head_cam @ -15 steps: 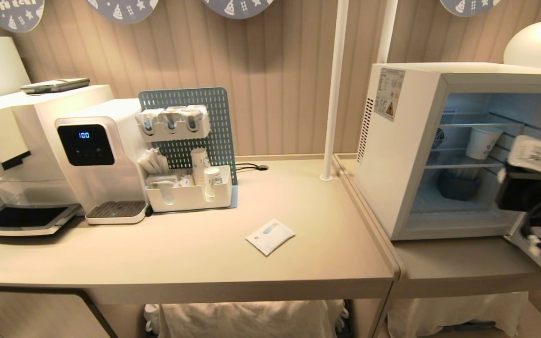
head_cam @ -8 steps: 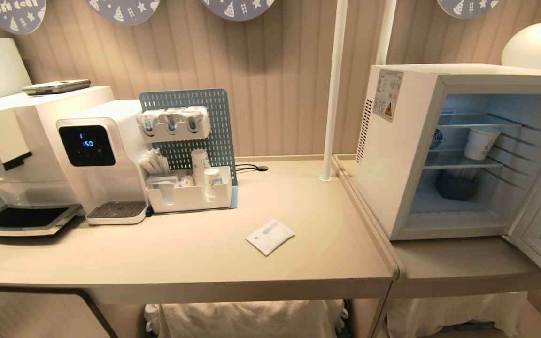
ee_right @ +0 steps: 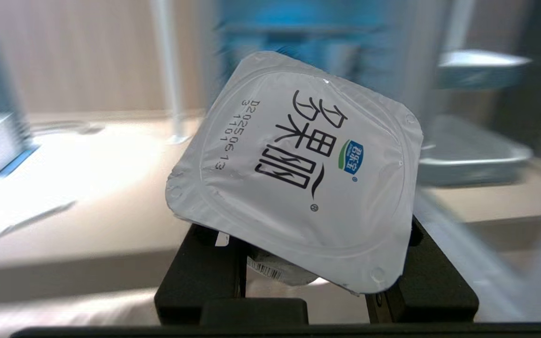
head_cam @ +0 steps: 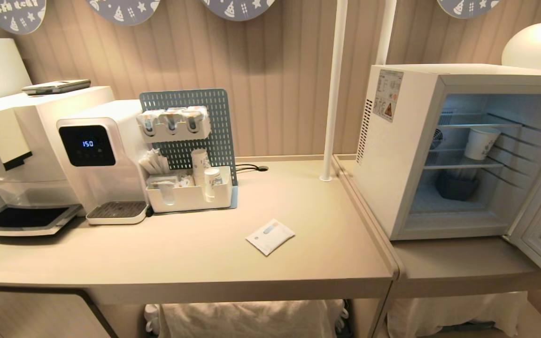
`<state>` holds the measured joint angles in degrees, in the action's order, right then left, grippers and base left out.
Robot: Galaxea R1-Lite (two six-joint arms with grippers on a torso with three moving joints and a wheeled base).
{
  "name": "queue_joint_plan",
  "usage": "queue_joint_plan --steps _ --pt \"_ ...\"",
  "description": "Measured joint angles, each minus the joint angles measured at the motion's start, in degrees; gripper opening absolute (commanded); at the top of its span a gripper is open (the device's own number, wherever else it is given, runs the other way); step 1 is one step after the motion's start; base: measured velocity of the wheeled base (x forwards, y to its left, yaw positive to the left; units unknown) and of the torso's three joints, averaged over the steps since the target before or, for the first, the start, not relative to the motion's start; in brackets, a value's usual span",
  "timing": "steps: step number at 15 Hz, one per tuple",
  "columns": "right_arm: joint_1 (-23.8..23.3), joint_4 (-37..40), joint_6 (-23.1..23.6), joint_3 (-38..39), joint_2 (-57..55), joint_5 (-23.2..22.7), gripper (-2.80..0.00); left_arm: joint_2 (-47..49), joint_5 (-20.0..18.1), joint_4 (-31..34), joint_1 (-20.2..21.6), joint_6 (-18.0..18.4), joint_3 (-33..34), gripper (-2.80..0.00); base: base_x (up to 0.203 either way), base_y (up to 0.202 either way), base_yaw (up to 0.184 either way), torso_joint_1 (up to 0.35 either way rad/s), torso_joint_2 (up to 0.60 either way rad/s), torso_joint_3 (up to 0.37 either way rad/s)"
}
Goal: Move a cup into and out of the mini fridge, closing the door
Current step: Put the yoghurt in the freezer
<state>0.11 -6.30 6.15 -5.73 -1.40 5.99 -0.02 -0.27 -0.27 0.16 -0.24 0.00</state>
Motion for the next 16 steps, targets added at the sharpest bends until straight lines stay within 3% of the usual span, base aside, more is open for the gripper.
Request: queue_joint_plan --steps 2,4,6,12,16 --pt "0.0 -1.4 -2.9 4.2 1.0 -2.7 -2.8 0.0 0.0 0.0 0.0 0.0 0.0 -2.8 0.0 0.0 0.0 0.0 0.0 0.0" --pt "-0.1 3.4 -5.1 5.4 1.4 -5.6 -2.8 0.0 0.0 0.0 0.0 0.0 0.0 -2.8 0.0 0.0 0.0 0.0 0.0 0.0" --pt "0.0 7.5 -4.2 5.6 1.5 -6.3 -2.8 0.0 0.0 0.0 0.0 0.0 0.0 -2.8 0.0 0.0 0.0 0.0 0.0 0.0" --pt "0.0 6.7 -3.2 5.7 1.6 -6.4 -2.8 0.0 0.0 0.0 0.0 0.1 0.0 -2.8 0.0 0.0 0.0 0.0 0.0 0.0" --pt "0.0 6.6 -3.2 5.7 1.6 -6.4 -2.8 0.0 0.0 0.0 0.0 0.1 0.0 -2.8 0.0 -0.107 -0.009 0.002 0.0 0.002"
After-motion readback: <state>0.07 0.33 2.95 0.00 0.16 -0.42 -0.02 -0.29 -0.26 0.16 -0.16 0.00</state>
